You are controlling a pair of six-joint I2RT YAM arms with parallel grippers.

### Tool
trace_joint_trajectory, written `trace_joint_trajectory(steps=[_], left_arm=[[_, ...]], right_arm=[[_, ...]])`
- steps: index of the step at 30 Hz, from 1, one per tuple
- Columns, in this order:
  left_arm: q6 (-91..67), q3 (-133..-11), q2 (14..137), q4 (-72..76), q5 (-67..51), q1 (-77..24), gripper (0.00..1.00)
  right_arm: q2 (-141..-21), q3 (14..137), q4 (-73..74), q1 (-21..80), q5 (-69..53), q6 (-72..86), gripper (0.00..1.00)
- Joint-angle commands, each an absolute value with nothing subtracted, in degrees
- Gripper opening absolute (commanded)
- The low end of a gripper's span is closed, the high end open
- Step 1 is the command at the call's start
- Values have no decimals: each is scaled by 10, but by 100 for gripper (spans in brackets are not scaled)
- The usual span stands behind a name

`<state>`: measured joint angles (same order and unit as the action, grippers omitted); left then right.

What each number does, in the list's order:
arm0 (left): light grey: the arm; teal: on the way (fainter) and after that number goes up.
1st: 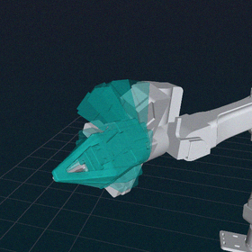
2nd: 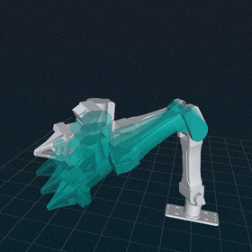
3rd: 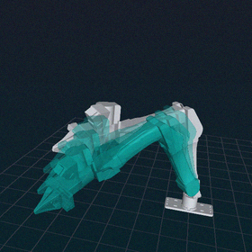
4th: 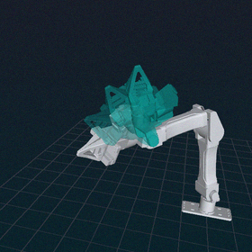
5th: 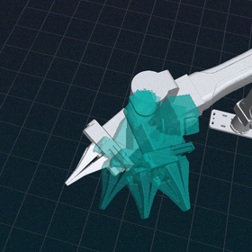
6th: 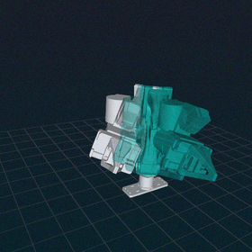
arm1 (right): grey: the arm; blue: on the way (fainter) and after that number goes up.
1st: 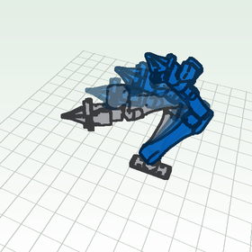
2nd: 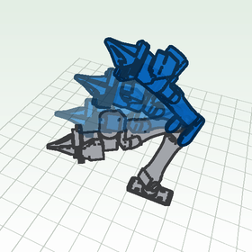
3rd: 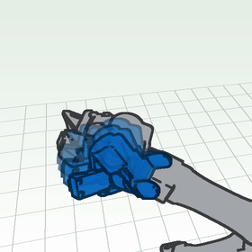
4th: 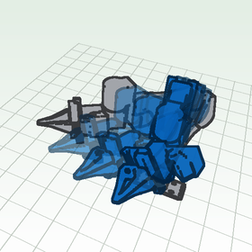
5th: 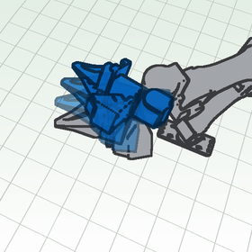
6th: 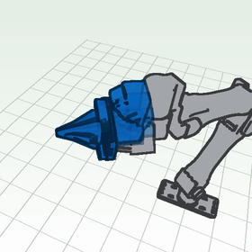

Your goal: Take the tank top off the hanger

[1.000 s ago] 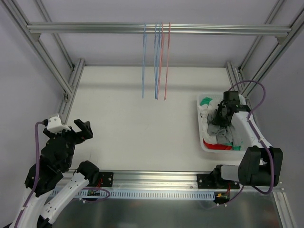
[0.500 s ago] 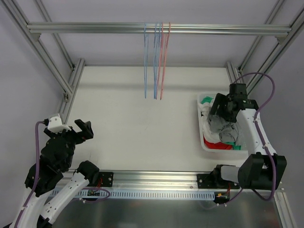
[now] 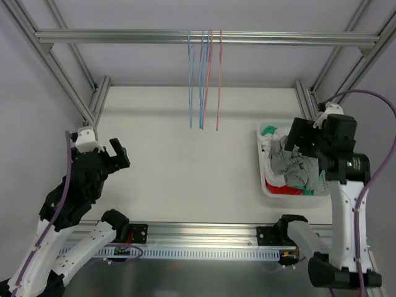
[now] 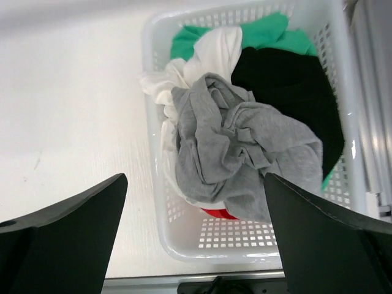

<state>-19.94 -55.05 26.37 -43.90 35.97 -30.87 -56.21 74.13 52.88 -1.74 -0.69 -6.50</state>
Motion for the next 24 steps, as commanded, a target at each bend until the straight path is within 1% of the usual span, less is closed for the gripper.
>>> trace_joint_trajectory(steps=[1, 3, 4, 6, 9, 12, 13, 15, 18, 24], left_arm=[[-188, -594, 337, -428, 298, -282, 99], [-188, -623, 370, -428, 265, -256, 99], [-191, -630, 389, -427, 226, -220, 99], [-194, -639, 393, -426, 200, -194, 99], [-170, -628, 363, -428, 224, -190, 99], [-132, -596, 307, -431, 236, -190, 99], [-129, -586, 271, -432, 239, -190, 99], [-122, -556, 235, -439, 228, -190, 99], [-119, -530, 168, -448, 199, -190, 99], [-132, -520, 147, -455, 181, -190, 99]], right_arm=[[-454, 787, 578, -15, -21, -127, 99], [-422, 802, 605, -14, -5, -144, 99], [-390, 803, 609, -6, 36, -148, 100], [-357, 795, 623, 15, 41, -148, 99], [-300, 781, 643, 39, 46, -142, 100], [-256, 769, 667, 59, 44, -135, 99], [-248, 767, 673, 65, 47, -134, 99], [-226, 758, 687, 78, 58, -128, 99], [-200, 706, 689, 89, 71, -124, 99], [-187, 672, 682, 98, 117, -119, 100]])
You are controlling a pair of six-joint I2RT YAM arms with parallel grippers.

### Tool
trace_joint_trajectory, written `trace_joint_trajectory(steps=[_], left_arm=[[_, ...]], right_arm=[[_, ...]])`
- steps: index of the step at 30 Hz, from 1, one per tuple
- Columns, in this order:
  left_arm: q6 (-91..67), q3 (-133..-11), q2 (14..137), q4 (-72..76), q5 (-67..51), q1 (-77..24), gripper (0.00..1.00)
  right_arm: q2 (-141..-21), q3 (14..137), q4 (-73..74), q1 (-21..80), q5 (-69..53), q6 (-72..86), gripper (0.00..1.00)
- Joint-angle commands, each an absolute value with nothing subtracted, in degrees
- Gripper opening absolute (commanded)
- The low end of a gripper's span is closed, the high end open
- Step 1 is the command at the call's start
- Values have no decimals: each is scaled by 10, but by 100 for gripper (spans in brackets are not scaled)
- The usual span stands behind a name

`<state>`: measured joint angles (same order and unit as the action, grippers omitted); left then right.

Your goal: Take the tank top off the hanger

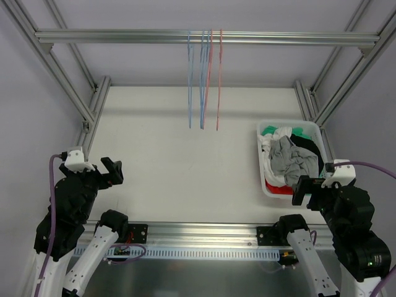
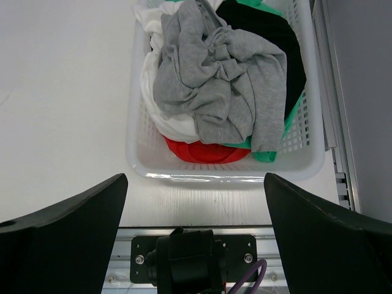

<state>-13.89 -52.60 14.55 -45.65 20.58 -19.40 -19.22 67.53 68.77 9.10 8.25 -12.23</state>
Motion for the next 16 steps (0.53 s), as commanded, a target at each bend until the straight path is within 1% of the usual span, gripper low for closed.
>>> trace_joint_trajectory(steps=[1, 16], left_arm=[[-131, -516, 147, -455, 182, -190, 99], [-137, -509, 154, -455, 188, -190, 99]], right_arm=[[-186, 670, 681, 98, 116, -121, 99], [-204, 664, 671, 98, 112, -117, 100]])
